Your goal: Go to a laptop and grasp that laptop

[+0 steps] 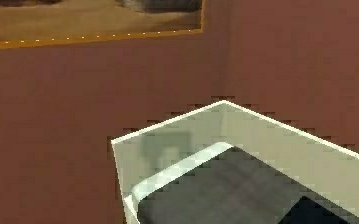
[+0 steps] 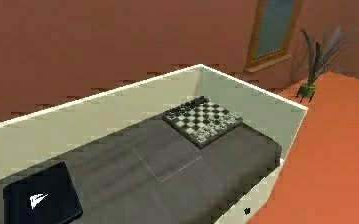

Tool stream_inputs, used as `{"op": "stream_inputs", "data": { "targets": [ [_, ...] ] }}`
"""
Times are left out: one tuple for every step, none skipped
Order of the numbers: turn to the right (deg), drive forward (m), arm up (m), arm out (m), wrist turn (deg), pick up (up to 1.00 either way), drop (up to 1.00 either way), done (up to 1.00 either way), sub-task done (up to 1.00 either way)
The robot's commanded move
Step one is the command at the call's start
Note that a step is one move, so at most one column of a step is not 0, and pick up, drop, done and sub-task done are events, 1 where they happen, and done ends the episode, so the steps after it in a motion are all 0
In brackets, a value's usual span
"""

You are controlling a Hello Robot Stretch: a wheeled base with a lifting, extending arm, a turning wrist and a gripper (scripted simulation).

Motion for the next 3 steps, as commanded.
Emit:
{"op": "stream_inputs", "data": {
  "targets": [
    [-39.0, 0.0, 0.0, 0.0, 0.0, 0.0, 0.0, 0.0, 0.0],
    [0.0, 0.0, 0.5, 0.0, 0.0, 0.0, 0.0, 0.0, 0.0],
    [0.0, 0.0, 0.18, 0.0, 0.0, 0.0, 0.0, 0.0, 0.0]
  ]
}}
